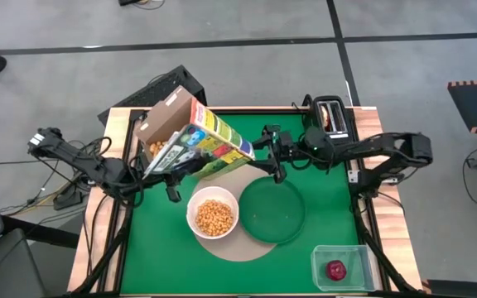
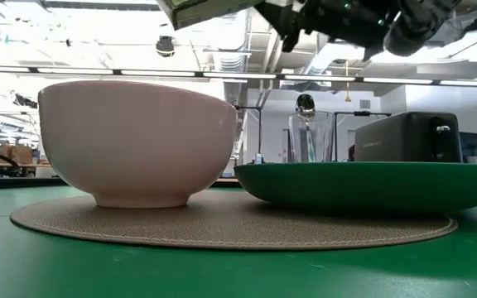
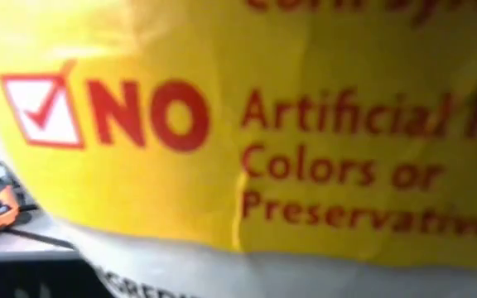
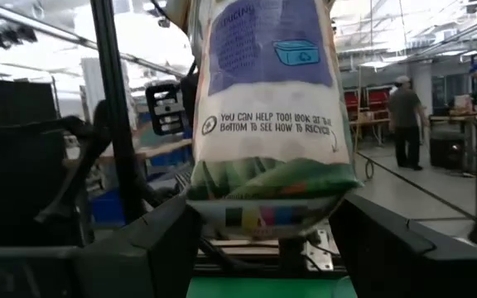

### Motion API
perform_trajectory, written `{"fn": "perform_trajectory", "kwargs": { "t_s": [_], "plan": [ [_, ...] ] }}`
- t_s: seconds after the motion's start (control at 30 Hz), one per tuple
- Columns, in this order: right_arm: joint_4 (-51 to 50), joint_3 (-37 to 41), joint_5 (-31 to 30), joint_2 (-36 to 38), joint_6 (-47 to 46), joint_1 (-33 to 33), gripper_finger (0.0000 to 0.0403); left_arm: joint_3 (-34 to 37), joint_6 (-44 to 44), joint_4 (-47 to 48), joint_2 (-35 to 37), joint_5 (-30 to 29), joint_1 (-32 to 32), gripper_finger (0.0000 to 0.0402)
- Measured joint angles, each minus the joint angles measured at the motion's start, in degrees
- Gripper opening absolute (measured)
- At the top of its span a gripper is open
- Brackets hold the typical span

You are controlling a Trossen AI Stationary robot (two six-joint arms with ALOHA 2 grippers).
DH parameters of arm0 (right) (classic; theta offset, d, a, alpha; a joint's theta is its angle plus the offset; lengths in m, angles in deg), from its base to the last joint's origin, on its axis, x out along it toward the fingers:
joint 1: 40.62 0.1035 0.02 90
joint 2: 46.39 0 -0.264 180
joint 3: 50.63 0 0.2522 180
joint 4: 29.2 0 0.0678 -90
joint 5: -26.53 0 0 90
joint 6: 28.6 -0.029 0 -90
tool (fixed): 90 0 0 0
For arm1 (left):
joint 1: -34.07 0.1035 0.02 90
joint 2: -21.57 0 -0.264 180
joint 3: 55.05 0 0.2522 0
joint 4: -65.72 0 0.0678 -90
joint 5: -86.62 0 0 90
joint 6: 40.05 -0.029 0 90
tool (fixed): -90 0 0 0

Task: Arrange a breakfast setting
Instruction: Pour the cereal into the white bowl

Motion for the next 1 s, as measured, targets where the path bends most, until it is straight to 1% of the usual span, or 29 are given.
{"fn": "perform_trajectory", "kwargs": {
  "t_s": [0.07, 0.17, 0.4, 0.5, 0.63, 0.83, 0.9, 1.0],
  "plan": [
    [-2.31, 0.04, -1.29, 1.83, 1.21, -0.09, 0.0277, -0.76, 0.19, 0.27, -0.01, 1.55, 0.10, 0.0149],
    [-4.86, 0.13, -1.62, 3.63, 2.87, -0.26, 0.0276, -1.03, 0.38, 0.29, -0.28, 2.62, 0.14, 0.0148],
    [-11.86, 0.25, -2.08, 7.16, 5.79, -0.48, 0.0276, -1.25, 3.50, 4.79, 0.21, 2.74, 0.07, 0.0148],
    [-15.52, 0.31, -2.19, 9.00, 6.25, -0.94, 0.0276, -1.25, 3.70, 5.72, 0.13, 1.70, 0.03, 0.0148],
    [-21.60, 0.20, -2.69, 12.69, 7.22, -1.27, 0.0276, -1.16, 1.64, 6.29, 0.74, -2.91, 0.01, 0.0148],
    [-35.06, 0.20, -0.68, 18.52, 10.13, 1.30, 0.0276, -1.16, -2.18, 5.85, 2.83, -12.91, 0.03, 0.0148],
    [-37.71, 0.34, -0.57, 19.97, 11.01, 3.43, 0.0276, -1.16, -3.71, 5.67, 3.55, -17.19, 0.01, 0.0148],
    [-38.72, 2.60, -0.24, 21.31, 11.50, 7.34, 0.0276, -1.16, -5.94, 5.50, 4.68, -25.17, 0.79, 0.0148]
  ]
}}
